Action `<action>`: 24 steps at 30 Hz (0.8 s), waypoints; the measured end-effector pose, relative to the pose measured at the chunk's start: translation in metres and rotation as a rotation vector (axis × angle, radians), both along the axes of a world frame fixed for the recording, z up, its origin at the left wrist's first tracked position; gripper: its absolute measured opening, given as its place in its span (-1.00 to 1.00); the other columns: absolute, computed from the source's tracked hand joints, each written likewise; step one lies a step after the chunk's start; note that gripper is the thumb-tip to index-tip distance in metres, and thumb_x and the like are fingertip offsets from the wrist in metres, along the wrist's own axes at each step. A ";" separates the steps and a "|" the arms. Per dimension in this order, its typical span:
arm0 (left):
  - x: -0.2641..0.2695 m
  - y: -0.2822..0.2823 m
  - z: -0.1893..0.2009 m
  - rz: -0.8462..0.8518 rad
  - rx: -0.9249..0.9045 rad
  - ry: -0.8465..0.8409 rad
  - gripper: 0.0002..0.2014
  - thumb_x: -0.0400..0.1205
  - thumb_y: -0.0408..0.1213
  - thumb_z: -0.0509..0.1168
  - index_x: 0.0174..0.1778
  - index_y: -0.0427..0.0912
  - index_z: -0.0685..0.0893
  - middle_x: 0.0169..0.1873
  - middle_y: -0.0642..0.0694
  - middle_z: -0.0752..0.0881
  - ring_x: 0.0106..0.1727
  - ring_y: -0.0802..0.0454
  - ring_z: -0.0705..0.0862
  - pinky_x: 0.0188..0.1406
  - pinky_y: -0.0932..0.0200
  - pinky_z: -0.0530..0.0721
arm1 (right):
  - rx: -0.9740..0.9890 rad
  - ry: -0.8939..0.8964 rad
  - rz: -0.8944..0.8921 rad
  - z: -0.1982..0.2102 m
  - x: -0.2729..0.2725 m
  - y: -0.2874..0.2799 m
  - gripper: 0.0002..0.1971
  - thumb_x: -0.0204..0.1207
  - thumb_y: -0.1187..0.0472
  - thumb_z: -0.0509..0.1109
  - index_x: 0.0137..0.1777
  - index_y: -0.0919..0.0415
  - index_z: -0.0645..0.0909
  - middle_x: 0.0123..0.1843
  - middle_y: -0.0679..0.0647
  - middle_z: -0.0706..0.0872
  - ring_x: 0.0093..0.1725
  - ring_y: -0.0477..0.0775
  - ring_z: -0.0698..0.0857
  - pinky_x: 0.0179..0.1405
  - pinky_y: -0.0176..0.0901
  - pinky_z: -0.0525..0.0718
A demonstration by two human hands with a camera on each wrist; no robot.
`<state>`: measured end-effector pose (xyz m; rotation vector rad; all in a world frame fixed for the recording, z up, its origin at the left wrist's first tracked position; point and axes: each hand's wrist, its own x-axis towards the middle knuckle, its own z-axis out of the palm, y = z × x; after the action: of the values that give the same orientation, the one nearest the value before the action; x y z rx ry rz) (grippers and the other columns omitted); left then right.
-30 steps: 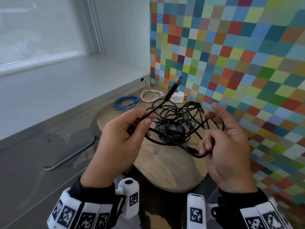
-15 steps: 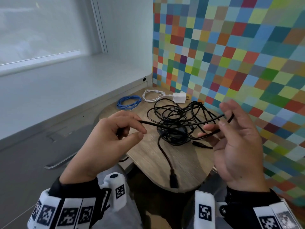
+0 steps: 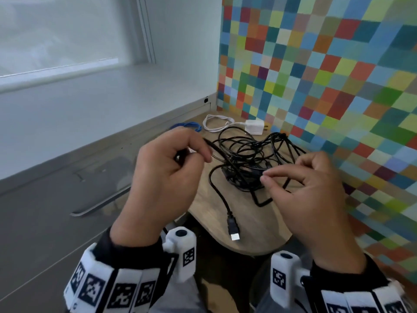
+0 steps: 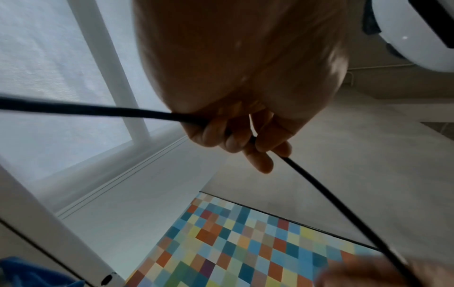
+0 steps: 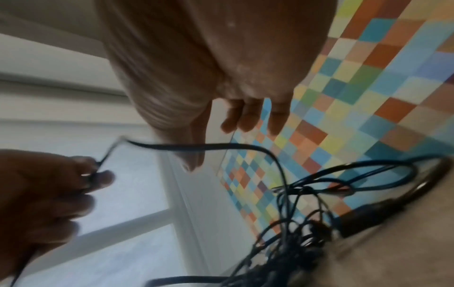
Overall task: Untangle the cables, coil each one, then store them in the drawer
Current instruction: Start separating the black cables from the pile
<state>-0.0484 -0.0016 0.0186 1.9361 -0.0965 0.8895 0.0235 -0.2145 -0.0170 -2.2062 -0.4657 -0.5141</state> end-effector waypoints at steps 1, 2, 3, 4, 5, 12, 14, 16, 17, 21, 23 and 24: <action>0.000 -0.003 0.000 0.011 0.056 0.016 -0.72 0.45 -0.51 0.23 -0.34 -0.02 0.72 -0.24 0.04 0.79 -0.23 -0.20 0.72 -0.26 -0.22 0.65 | 0.017 -0.071 0.017 0.002 -0.004 0.003 -0.91 0.50 -0.01 0.61 -0.03 -0.22 0.81 0.04 -0.04 0.54 0.12 0.08 0.60 0.07 -0.12 0.64; -0.001 -0.006 0.001 0.007 0.104 0.037 -0.71 0.44 -0.50 0.23 -0.35 0.00 0.71 -0.25 0.04 0.78 -0.21 -0.14 0.73 -0.25 -0.18 0.66 | 0.066 -0.113 0.060 0.005 -0.008 0.007 -0.89 0.56 -0.05 0.56 0.06 -0.18 0.82 0.11 -0.05 0.59 0.21 0.06 0.63 0.19 -0.02 0.67; -0.001 -0.009 0.001 -0.010 0.142 0.060 -0.72 0.44 -0.50 0.23 -0.35 -0.01 0.72 -0.25 0.04 0.78 -0.19 -0.10 0.74 -0.23 -0.16 0.67 | 0.128 -0.108 0.128 0.010 -0.014 0.011 -0.82 0.62 -0.10 0.50 0.16 -0.15 0.80 0.18 -0.11 0.66 0.28 -0.03 0.66 0.29 -0.06 0.66; -0.002 -0.012 0.002 -0.029 0.174 0.075 -0.73 0.44 -0.50 0.23 -0.34 -0.02 0.72 -0.24 0.04 0.77 -0.17 -0.07 0.75 -0.21 -0.14 0.68 | 0.187 -0.050 0.216 0.014 -0.021 0.017 -0.75 0.67 -0.13 0.44 0.25 -0.13 0.78 0.21 -0.20 0.72 0.32 -0.13 0.69 0.31 -0.20 0.65; -0.002 -0.015 0.003 -0.049 0.198 0.080 -0.74 0.44 -0.50 0.24 -0.33 -0.05 0.72 -0.24 0.04 0.76 -0.16 -0.05 0.74 -0.20 -0.12 0.68 | 0.249 0.050 0.314 0.018 -0.027 0.023 -0.70 0.69 -0.15 0.41 0.33 -0.11 0.75 0.20 -0.26 0.77 0.30 -0.22 0.72 0.27 -0.34 0.65; -0.005 0.007 -0.004 -0.086 0.042 0.190 -0.62 0.59 -0.53 0.38 -0.16 0.13 0.52 -0.18 -0.10 0.75 -0.37 -0.28 0.66 -0.46 -0.14 0.62 | 0.474 0.068 0.252 0.026 -0.029 0.024 -0.84 0.69 -0.04 0.37 0.07 -0.24 0.80 -0.14 -0.20 0.85 -0.38 -0.17 0.68 -0.39 -0.20 0.67; -0.004 0.023 -0.009 -0.031 0.025 0.264 -0.64 0.60 -0.45 0.44 -0.15 0.16 0.52 -0.18 0.06 0.74 -0.49 -0.17 0.58 -0.46 0.06 0.51 | 0.603 0.038 0.179 0.028 -0.017 0.009 -0.81 0.75 0.05 0.40 -0.03 -0.20 0.81 -0.28 0.01 0.78 -0.51 -0.07 0.53 -0.50 -0.09 0.56; -0.003 0.038 -0.014 0.015 0.020 0.335 -0.74 0.61 -0.39 0.48 -0.16 0.09 0.61 -0.26 0.09 0.78 -0.52 0.02 0.57 -0.41 0.19 0.51 | 0.724 0.033 0.077 0.029 -0.003 -0.007 -0.78 0.78 0.11 0.35 -0.05 -0.11 0.79 -0.41 0.04 0.64 -0.58 -0.05 0.40 -0.58 -0.11 0.46; -0.004 0.044 -0.015 0.018 0.008 0.366 -0.80 0.62 -0.36 0.48 -0.18 0.06 0.68 -0.33 0.06 0.80 -0.50 0.05 0.60 -0.38 0.22 0.54 | 0.747 0.024 0.018 0.029 0.003 -0.016 -0.78 0.79 0.10 0.33 -0.04 -0.07 0.77 -0.48 -0.03 0.56 -0.60 -0.06 0.38 -0.58 -0.12 0.45; -0.011 0.051 -0.017 -0.065 -0.079 0.429 -0.75 0.72 -0.31 0.38 -0.29 -0.12 0.81 -0.66 -0.02 0.42 -0.60 0.10 0.29 -0.63 0.27 0.29 | 0.606 -0.067 -0.145 0.021 0.020 -0.039 -0.83 0.73 0.07 0.35 0.03 -0.13 0.79 -0.35 -0.11 0.65 -0.35 -0.03 0.64 -0.27 0.07 0.74; -0.013 0.048 -0.014 -0.130 -0.176 0.429 -0.75 0.68 -0.27 0.41 -0.33 -0.19 0.77 -0.61 0.02 0.29 -0.57 0.11 0.22 -0.63 0.29 0.20 | 0.443 -0.133 -0.238 0.015 0.021 -0.043 -0.80 0.70 0.13 0.37 0.21 -0.09 0.78 -0.02 -0.10 0.78 0.02 -0.05 0.77 0.11 0.18 0.80; -0.012 0.045 -0.011 -0.164 -0.218 0.426 -0.79 0.59 -0.24 0.42 -0.35 -0.21 0.72 -0.59 0.04 0.28 -0.55 0.11 0.21 -0.60 0.26 0.18 | 0.364 -0.164 -0.263 0.014 0.020 -0.042 -0.74 0.70 0.16 0.37 0.32 -0.05 0.75 0.14 -0.05 0.78 0.18 -0.03 0.75 0.23 0.21 0.77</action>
<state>-0.0608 0.0436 0.0073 1.8401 0.0889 0.3517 0.0431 -0.2563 -0.0027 -1.8884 -0.1477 -0.8547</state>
